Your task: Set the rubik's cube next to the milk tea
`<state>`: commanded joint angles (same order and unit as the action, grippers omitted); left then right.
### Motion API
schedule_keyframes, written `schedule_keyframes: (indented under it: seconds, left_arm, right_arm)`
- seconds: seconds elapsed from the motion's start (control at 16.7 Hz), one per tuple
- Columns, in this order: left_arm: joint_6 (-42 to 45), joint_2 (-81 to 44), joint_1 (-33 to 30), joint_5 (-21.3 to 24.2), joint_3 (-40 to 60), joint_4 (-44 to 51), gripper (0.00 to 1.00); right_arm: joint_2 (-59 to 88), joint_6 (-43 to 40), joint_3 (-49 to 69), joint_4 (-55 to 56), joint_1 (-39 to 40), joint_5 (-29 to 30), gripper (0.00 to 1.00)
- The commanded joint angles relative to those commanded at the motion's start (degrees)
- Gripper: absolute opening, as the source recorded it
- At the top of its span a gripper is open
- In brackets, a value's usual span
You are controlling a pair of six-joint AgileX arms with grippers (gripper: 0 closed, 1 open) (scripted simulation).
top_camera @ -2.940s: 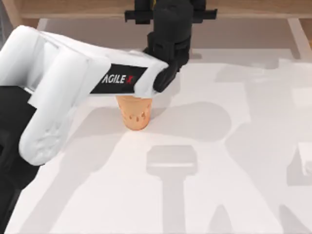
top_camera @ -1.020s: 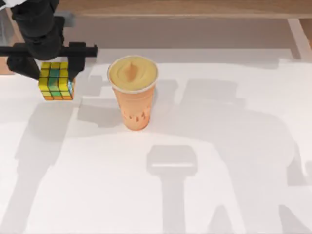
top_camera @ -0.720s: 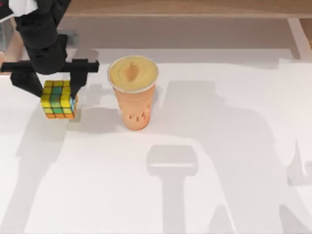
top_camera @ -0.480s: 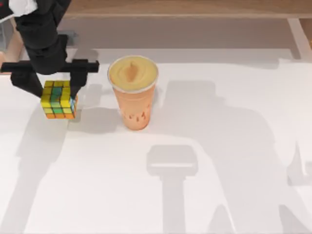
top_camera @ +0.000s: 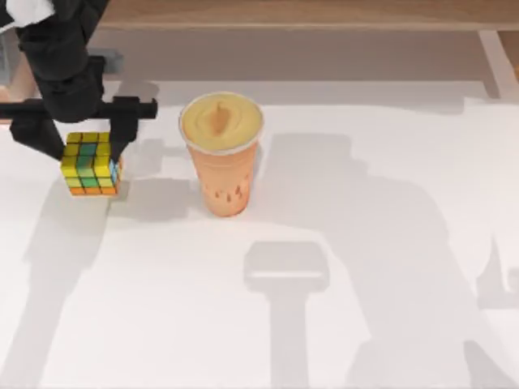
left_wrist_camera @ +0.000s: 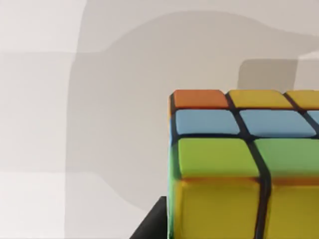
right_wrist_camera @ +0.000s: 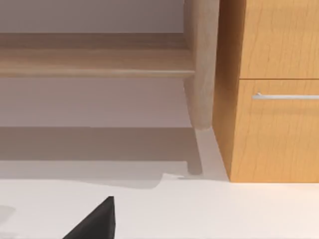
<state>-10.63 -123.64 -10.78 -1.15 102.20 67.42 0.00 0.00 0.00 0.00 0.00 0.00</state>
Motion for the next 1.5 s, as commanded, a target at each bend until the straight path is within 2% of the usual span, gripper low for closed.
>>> schedule_keyframes:
  seconds: [1.26,1.5]
  left_arm:
    - [-0.14,-1.36,-1.33,0.55,-3.14,-3.57,0.00]
    - [-0.14,-1.36,-1.33,0.55,-3.14,-3.57,0.30]
  right_arm:
    - [0.00,0.00,0.00,0.00,0.00,0.00,1.00]
    - [0.00,0.00,0.00,0.00,0.00,0.00,1.00]
